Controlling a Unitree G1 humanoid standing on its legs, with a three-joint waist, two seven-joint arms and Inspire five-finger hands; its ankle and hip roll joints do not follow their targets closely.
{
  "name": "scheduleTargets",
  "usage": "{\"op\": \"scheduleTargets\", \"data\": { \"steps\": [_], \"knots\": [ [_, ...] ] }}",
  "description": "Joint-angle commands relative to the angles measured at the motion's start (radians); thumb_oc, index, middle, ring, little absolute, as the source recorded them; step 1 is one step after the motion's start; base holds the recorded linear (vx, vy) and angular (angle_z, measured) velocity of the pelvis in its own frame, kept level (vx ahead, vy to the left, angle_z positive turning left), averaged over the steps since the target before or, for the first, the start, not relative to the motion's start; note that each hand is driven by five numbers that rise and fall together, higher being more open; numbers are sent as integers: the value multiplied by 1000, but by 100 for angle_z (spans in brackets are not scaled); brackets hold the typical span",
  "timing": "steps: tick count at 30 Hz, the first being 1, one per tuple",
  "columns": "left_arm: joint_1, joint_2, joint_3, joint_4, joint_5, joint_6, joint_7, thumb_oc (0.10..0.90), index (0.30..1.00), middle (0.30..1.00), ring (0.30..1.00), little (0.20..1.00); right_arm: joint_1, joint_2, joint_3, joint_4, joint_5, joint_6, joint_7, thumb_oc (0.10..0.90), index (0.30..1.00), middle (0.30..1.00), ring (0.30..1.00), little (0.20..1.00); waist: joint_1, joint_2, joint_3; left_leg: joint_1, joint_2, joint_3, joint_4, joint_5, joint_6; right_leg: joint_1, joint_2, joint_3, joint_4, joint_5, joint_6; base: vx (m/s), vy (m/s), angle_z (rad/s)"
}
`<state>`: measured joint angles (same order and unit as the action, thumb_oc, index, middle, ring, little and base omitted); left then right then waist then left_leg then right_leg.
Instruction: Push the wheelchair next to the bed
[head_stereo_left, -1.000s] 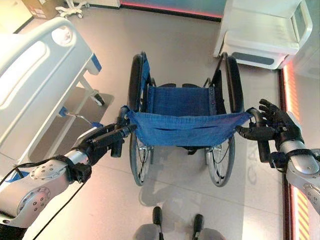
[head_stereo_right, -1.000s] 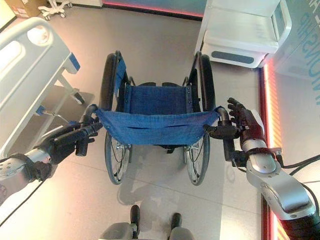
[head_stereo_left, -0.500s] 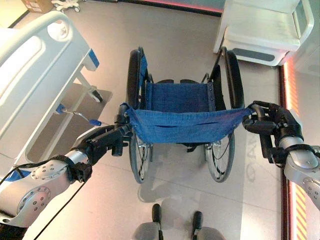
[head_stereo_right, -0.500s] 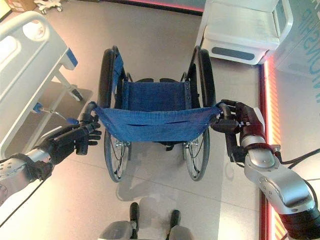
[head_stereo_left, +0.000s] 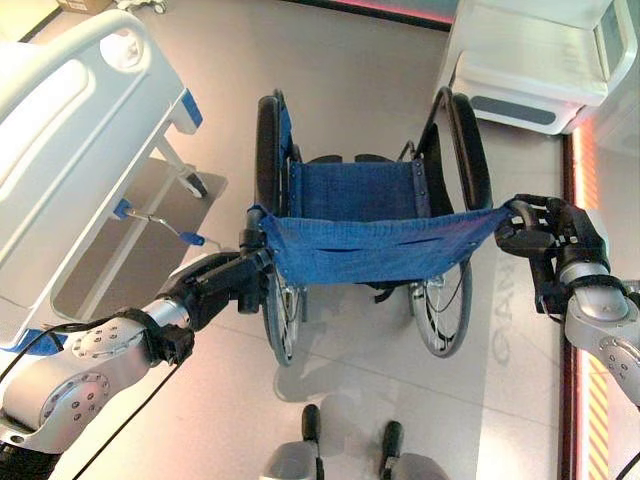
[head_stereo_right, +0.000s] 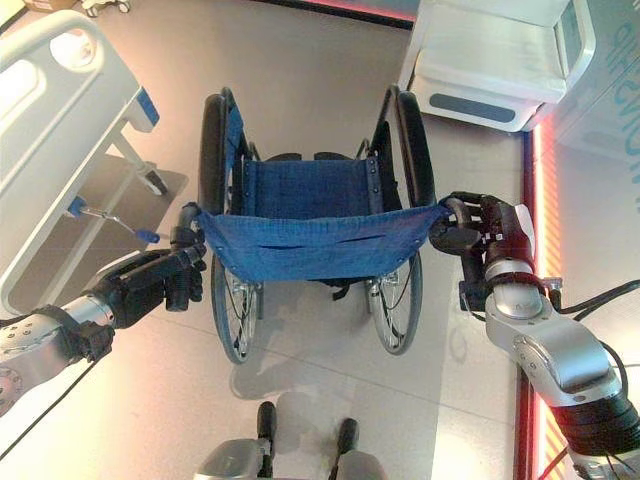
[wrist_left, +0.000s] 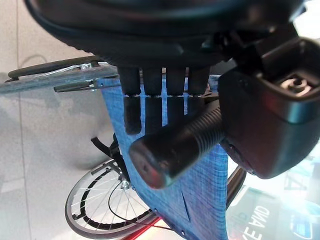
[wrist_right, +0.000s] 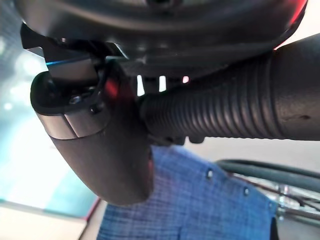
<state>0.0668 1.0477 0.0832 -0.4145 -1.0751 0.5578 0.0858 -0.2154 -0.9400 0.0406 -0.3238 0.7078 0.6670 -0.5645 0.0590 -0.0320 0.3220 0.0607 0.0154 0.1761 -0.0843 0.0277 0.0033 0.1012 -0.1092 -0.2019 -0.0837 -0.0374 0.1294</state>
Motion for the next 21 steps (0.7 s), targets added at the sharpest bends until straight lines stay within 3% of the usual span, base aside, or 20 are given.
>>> {"op": "scheduleTargets", "data": {
  "steps": [1,10,18,21],
  "knots": [
    [-90,56,64,8,-18,-129,50,400,300,300,300,300,64,-105,37,76,0,61,-1,400,300,300,300,300,-40,23,-11,-38,3,7,61,-27,-24,-74,22,7,35,76,-3,0,0,0],
    [-100,52,62,16,-10,-127,51,400,300,300,300,300,45,-105,52,63,25,42,19,400,300,300,300,300,-39,21,-8,-39,5,7,59,-27,-25,-81,26,5,40,74,-7,-10,-22,0],
    [-97,44,84,26,27,-154,124,400,300,300,300,300,39,-92,69,36,16,29,40,400,300,300,300,300,-40,17,-19,-35,17,0,71,-28,-34,-74,44,-7,56,54,-21,7,-96,0],
    [-101,42,109,53,26,-173,134,400,300,300,300,300,23,-93,74,45,9,0,63,400,300,300,300,300,-42,4,-21,-62,41,-3,171,-43,-50,-74,56,-25,91,32,-48,10,-176,1]
  ]
}}
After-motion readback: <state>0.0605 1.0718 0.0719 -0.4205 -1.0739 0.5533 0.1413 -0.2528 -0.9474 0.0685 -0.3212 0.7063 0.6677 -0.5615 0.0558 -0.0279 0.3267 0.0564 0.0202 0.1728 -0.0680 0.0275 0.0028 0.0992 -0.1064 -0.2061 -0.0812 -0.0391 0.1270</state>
